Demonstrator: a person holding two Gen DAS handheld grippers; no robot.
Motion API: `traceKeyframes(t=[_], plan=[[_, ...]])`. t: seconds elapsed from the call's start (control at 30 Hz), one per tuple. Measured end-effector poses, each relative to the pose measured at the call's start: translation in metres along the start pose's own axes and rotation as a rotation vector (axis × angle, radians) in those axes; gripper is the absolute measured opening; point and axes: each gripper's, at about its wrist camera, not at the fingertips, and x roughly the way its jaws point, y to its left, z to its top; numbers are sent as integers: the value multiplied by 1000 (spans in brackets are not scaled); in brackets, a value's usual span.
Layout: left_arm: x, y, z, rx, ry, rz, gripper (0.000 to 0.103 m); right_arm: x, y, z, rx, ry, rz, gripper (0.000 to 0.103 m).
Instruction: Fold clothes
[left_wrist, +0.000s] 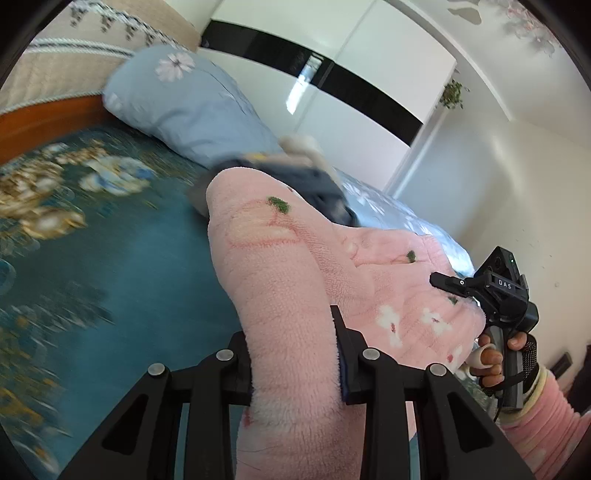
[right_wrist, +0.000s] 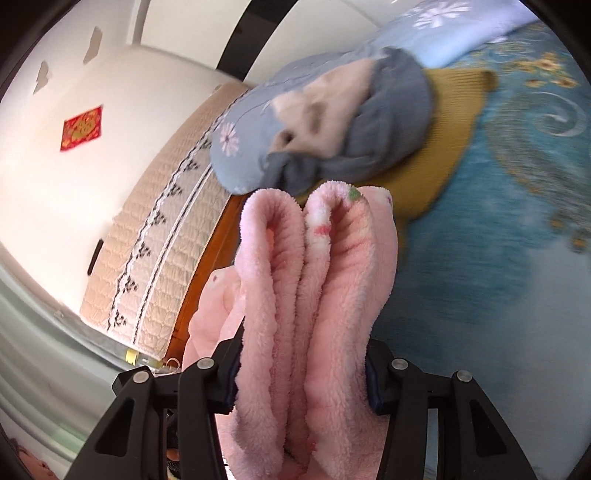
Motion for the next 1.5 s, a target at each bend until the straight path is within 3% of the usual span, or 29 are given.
traceKeyframes(t=[0.17,0.37,0.63,0.9,1.2,1.5], plan=[[-36,53,18,-60,-72,43,32,68,52,8,-65,57,37,53],[-82,113,43,-109,-162,147,32,154,115,21,-142,126,92,53],[-143,191,52,-250,-360,264,32,261,193,25,-236,224,165,53],[-156,247,50,-323,-405,333,32,337,250,23,-358,303,156,53],[-150,296,49,-386,-432,393,32,412,258,17,-405,366,148,53],[-148,328,39,-461,-419,440,32,477,238,3,-386,433,137,53]])
